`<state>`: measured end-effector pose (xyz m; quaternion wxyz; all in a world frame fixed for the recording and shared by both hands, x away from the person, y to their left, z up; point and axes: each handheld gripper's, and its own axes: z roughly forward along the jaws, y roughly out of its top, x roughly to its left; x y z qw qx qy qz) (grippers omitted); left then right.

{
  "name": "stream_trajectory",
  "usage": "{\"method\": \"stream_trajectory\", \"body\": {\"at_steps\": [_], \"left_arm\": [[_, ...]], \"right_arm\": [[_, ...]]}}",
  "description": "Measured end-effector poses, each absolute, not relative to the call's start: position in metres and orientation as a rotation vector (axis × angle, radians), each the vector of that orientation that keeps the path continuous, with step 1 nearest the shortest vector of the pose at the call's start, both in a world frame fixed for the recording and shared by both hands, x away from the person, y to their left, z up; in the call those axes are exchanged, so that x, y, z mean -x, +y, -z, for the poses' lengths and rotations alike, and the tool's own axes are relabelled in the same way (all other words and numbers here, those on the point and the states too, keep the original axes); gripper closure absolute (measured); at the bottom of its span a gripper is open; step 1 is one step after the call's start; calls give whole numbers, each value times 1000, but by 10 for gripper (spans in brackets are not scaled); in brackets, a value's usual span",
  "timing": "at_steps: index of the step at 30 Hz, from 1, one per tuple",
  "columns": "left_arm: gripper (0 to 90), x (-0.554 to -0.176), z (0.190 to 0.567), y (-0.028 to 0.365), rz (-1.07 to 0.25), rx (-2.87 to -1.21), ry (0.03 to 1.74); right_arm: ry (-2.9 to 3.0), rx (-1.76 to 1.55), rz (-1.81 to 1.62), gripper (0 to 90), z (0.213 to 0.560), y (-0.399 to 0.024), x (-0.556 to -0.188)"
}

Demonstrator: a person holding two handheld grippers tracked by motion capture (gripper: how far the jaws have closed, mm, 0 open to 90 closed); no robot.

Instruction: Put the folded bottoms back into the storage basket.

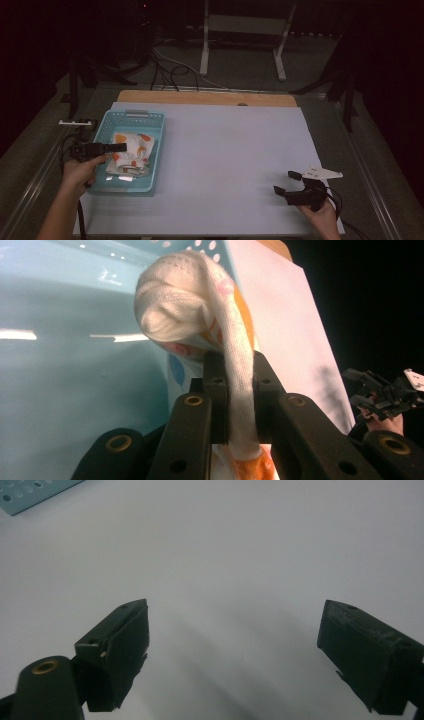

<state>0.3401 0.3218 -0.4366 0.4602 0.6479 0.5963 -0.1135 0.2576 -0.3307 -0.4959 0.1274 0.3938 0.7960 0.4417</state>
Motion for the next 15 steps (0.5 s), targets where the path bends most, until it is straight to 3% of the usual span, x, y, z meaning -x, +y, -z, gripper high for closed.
{"method": "stream_trajectory", "body": {"at_steps": [15], "left_arm": [[828,-353,457,314,240,-1674,1529]], "right_arm": [[2324,-1138,-1283,134,497,-330,-258]]}}
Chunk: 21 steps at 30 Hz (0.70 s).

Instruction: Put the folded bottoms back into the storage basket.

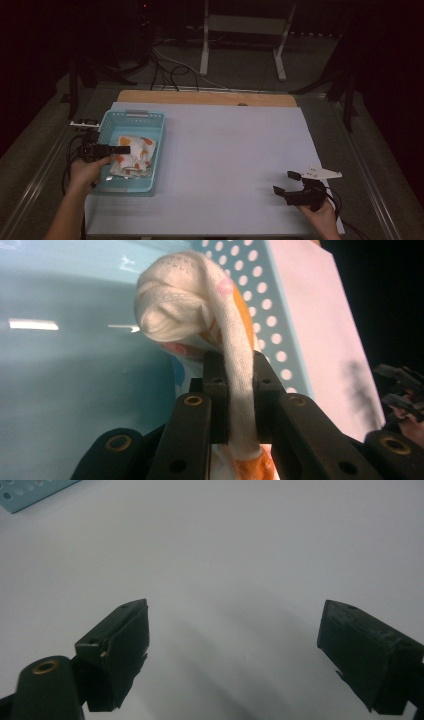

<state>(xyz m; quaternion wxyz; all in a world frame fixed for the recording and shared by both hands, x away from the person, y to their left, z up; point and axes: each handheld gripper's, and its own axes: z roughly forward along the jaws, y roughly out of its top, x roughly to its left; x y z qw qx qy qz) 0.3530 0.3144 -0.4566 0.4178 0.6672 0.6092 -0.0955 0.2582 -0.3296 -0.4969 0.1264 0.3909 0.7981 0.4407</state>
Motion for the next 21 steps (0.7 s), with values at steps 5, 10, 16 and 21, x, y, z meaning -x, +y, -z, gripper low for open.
{"method": "stream_trajectory", "body": {"at_steps": [5,10,16,21], "left_arm": [[823,-358,459,316,190,-1703,1571],[819,-363,462,314,146,-1760,1592],[789,-364,461,313,88,-1809,1615],[695,-362,460,316,34,-1850,1643]], "right_arm": [[2331,-1134,-1281,134,497,-329,-258],[2338,-1130,-1278,134,498,-327,-259],[2341,-1134,-1278,134,498,-326,-259],[2346,-1128,-1283,135,499,-326,-259]]}}
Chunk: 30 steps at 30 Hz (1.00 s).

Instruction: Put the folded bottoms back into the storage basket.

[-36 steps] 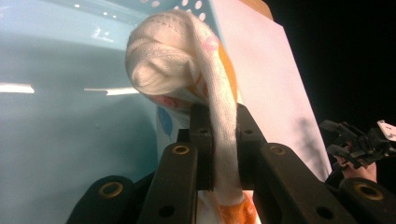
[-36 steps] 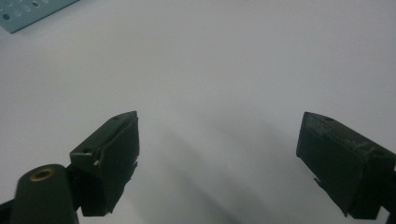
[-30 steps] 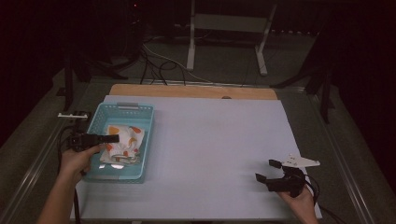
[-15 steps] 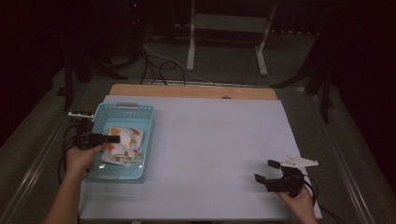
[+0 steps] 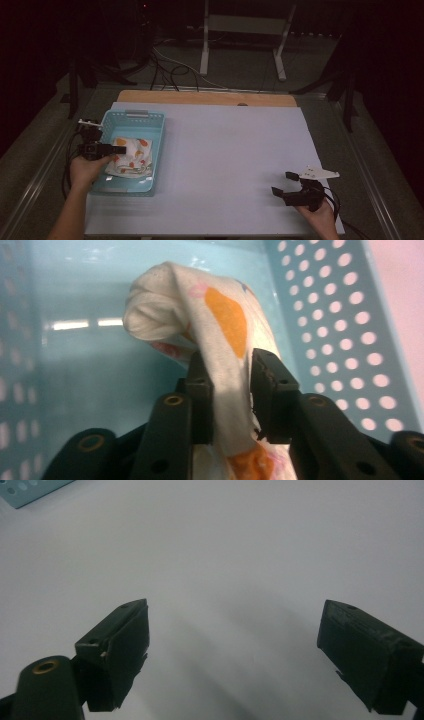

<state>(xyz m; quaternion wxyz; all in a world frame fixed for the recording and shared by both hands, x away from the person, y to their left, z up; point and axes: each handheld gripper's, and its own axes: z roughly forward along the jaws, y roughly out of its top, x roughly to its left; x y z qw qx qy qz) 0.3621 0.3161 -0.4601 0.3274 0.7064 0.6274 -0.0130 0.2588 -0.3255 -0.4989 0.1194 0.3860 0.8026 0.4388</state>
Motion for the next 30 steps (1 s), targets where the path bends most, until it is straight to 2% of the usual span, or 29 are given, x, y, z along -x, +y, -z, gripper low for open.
{"method": "stream_trajectory", "body": {"at_steps": [5,15,28,30], "left_arm": [[651,-360,456,323,2,-1843,1651],[638,-351,446,333,-40,-1807,1631],[554,-344,435,313,-100,-1795,1482],[512,-343,432,309,-107,-1796,1466]], "right_arm": [[2344,-1126,-1283,134,498,-326,-259],[2337,-1120,-1277,134,497,-327,-258],[2320,-1134,-1280,132,495,-329,-258],[2320,-1129,-1281,131,495,-330,-258]]}}
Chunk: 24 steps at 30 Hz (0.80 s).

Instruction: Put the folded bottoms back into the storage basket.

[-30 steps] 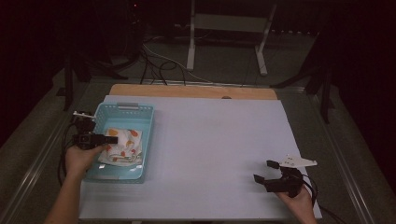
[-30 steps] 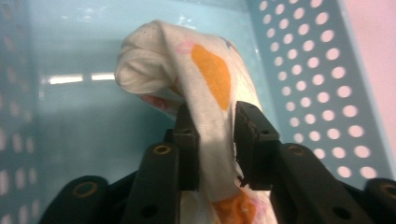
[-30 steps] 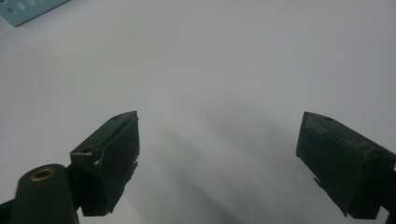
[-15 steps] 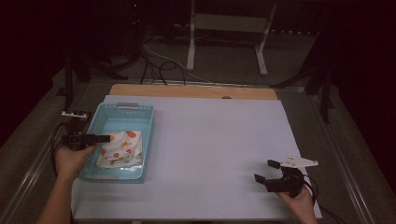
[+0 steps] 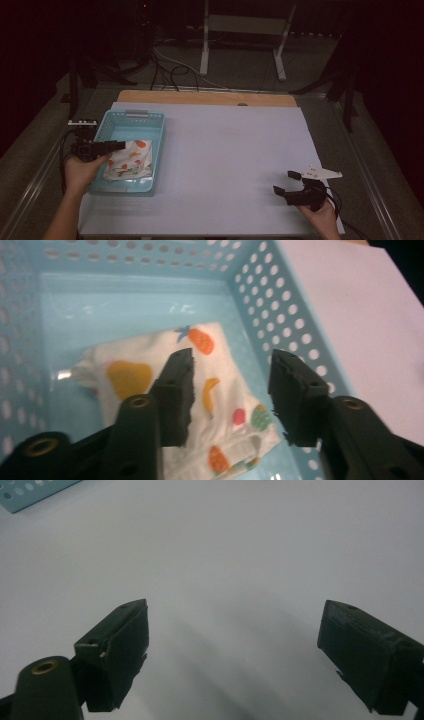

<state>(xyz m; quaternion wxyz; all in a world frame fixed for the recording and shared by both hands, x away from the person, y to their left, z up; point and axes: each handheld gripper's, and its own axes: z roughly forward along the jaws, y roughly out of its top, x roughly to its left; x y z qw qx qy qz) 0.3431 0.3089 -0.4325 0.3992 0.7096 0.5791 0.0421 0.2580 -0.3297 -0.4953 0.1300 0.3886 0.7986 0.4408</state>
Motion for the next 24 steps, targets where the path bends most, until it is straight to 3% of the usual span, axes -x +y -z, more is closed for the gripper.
{"method": "stream_trajectory", "body": {"at_steps": [24], "left_arm": [[252,-335,419,277,-177,-1812,1340]], "right_arm": [[2312,-1138,-1276,129,494,-333,-259]]}}
